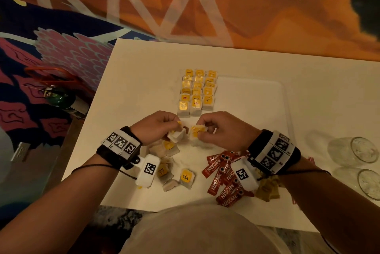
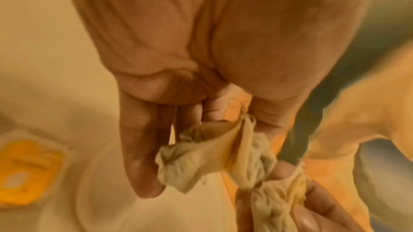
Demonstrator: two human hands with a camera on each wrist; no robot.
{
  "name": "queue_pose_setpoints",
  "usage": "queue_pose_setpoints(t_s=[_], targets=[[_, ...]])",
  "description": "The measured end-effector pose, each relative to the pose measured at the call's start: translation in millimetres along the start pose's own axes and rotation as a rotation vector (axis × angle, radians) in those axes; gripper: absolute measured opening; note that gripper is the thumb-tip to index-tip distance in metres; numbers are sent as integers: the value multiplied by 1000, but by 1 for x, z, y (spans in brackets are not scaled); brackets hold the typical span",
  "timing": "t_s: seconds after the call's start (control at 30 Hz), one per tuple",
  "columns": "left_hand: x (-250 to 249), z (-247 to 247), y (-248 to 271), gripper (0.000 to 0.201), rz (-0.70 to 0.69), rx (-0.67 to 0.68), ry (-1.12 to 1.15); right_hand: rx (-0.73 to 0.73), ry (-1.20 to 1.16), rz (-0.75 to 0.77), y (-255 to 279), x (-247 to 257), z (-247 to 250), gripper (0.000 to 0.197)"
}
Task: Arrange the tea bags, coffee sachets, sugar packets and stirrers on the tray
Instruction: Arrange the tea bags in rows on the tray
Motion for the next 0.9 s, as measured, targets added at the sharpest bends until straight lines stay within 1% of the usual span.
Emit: queue_pose_setpoints(t_s=[0.1,0.17,0.23,0.37,0.4,0.47,0.53,0.57,0.67,0.73,0.9], targets=[[-4,-9,-6,12,79,-38,284,-27,-36,18,-4,4,7,7],[-7,-17,-10,17,118,-57,464,-58,-32,2,-8,2,10,8],[-10,-23,-12,18,127,-56,554,-95,-38,-13,-11,-1,11,8],[-9,-31,-20,21,116,-5,645,-150,-29,-11,-15,-8,12,13],[-7,-33,-21,24,111,15,667,-157,-26,-17,-16,-11,12,14],[-5,-38,-24,38,98,71,681,-170,-21,-41,-17,-18,13,16],[-3,-42,-23,42,88,114,669,-174,-32,-76,-16,-25,12,17],[-3,-43,-23,42,81,113,650,-174,-40,-85,-16,-27,12,18],[-1,-42,-25,32,19,52,515,-203,-63,-70,-16,-33,12,23],[3,-40,-27,27,-8,9,458,-228,-91,-89,-17,-42,10,26],[7,-38,-31,19,-27,-44,457,-287,-162,-187,-15,-61,4,26]])
Point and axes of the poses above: each hand's wrist, its own y-axis away from the middle knuckle, its own z-axis out of the back of the hand, x = y × z, the point moved 7 cm from there along -y, towards the middle knuckle, and after that the axes turned 4 degrees about -z, right-handed, at the moved point
